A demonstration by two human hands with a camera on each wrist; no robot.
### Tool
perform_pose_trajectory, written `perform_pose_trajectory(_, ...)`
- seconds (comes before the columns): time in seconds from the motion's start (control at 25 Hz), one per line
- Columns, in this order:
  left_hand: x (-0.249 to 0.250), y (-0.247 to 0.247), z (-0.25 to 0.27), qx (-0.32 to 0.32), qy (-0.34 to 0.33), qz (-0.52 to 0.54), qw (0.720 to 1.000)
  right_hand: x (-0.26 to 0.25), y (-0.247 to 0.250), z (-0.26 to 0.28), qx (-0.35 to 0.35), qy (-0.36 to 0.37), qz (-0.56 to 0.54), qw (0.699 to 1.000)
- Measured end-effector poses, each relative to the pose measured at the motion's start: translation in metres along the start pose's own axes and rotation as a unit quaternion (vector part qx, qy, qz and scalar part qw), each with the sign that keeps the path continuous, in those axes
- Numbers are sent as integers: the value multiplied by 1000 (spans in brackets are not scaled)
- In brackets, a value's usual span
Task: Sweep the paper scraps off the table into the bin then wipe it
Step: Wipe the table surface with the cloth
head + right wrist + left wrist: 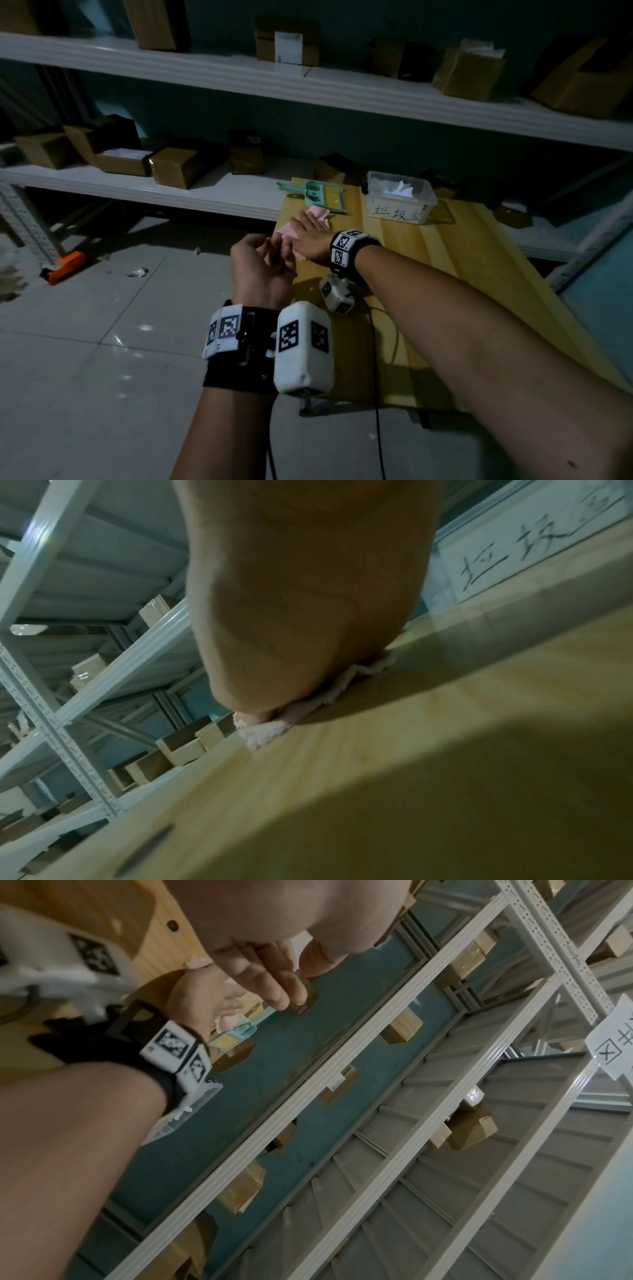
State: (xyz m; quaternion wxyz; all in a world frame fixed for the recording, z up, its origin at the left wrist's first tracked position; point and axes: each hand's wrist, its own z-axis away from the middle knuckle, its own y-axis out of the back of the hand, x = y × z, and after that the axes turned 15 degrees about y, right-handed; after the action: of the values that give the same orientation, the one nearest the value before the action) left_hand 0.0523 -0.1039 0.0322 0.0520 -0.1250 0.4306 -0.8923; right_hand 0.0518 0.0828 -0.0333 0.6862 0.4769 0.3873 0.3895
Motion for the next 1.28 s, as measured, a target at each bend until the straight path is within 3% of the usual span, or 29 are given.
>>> perform_pose_trajectory(0.28, -17, -3, 4, -2, 2, -33, 999, 43, -6, 52, -23, -19, -1, 1000)
perform_pose_trajectory(0.6, -35, -7, 2, -6, 13, -39, 999, 104, -11, 122, -12, -90, -13, 996)
perform_pose_trajectory(1.0, -45, -9, -7, -4, 18, -43, 999, 138, -14, 154, 10, -147, -44, 988)
perform_pose_trajectory(1.28, -56, -16, -5, 1, 31, -46, 998, 190, -17, 197, 34, -243, -43, 968)
